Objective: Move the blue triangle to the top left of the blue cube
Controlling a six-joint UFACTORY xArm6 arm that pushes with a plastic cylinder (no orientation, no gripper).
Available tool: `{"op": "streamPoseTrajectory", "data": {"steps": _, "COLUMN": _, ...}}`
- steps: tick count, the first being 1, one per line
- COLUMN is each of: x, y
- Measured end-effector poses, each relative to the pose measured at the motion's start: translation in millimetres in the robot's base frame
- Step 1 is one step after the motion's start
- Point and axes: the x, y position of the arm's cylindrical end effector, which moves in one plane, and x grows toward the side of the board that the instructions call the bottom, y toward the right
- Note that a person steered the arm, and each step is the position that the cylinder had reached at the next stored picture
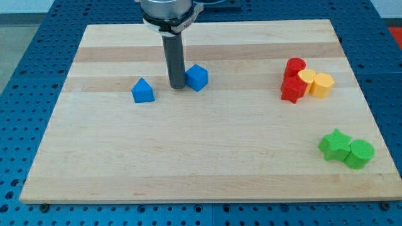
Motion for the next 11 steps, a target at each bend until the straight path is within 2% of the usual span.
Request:
{"op": "streamPoseTrajectory", "data": {"steps": 2, "x": 119.9, "y": -35.6}}
{"op": "streamPoseTrajectory", "data": {"steps": 3, "x": 127.0, "y": -67.6}}
{"op": "streamPoseTrajectory", "data": {"steps": 4, "x": 63.8, "y": -86.1}}
{"op": "streamPoseTrajectory", "data": {"steps": 6, "x": 16.8, "y": -77.8}}
{"op": "streamPoseTrajectory", "data": {"steps": 8, "x": 6.1, "y": -18.4}}
{"op": "streamPoseTrajectory", "data": {"steps": 9, "x": 7.5, "y": -18.0}}
{"op": "streamPoseTrajectory", "data": {"steps": 11, "x": 19.6, "y": -73.7}}
